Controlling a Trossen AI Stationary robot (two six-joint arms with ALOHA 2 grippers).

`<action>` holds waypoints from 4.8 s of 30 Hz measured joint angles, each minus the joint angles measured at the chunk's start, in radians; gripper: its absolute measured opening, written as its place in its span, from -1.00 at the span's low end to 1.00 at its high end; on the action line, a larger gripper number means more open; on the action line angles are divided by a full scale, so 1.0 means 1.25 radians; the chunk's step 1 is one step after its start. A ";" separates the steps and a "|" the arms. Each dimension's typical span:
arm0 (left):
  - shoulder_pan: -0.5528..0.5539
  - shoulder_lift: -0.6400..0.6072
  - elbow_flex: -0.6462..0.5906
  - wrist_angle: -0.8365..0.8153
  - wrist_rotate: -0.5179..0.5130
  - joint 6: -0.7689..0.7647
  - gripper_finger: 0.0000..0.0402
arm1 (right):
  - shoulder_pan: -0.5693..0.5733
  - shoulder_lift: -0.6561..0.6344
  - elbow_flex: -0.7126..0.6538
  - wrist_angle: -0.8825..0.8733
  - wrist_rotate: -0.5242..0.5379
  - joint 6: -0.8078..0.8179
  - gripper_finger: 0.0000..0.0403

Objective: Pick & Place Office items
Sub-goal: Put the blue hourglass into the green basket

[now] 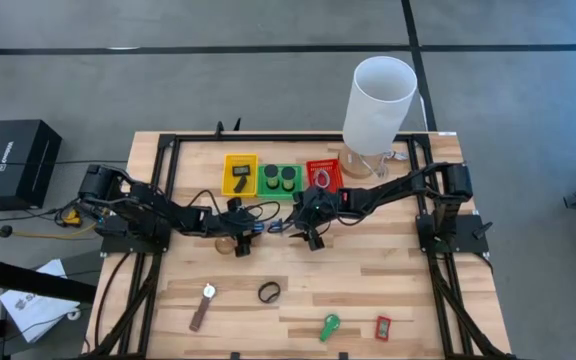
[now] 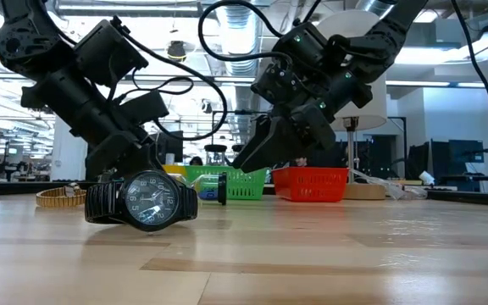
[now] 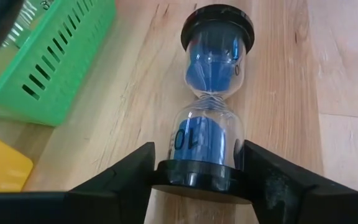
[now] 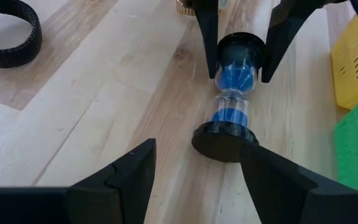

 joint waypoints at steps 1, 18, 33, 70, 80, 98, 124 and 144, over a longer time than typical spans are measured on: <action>0.000 0.000 0.000 0.000 0.000 0.000 0.03 | 0.000 0.000 0.000 0.000 0.000 0.000 0.10; -0.033 -0.036 0.043 -0.005 -0.035 0.126 0.00 | 0.018 -0.072 0.009 -0.267 0.018 0.069 0.07; -0.033 -0.187 0.210 -0.299 -0.197 0.466 0.00 | 0.016 -0.453 -0.039 -0.606 0.135 0.113 -0.07; 0.169 0.021 0.401 -0.537 -0.285 1.199 0.06 | 0.010 -0.557 -0.157 -0.575 0.143 0.158 -0.12; 0.170 0.025 0.401 -0.516 -0.261 1.243 0.09 | 0.010 -0.557 -0.157 -0.570 0.143 0.158 -0.12; 0.152 0.078 0.401 -0.357 -0.253 1.240 0.36 | 0.010 -0.557 -0.157 -0.564 0.143 0.158 -0.12; 0.084 -0.132 0.401 -0.292 -0.159 0.631 0.36 | 0.010 -0.557 -0.157 -0.563 0.143 0.161 -0.12; 0.083 -0.395 0.192 -0.231 0.029 0.203 0.36 | 0.010 -0.557 -0.157 -0.497 0.140 0.195 -0.12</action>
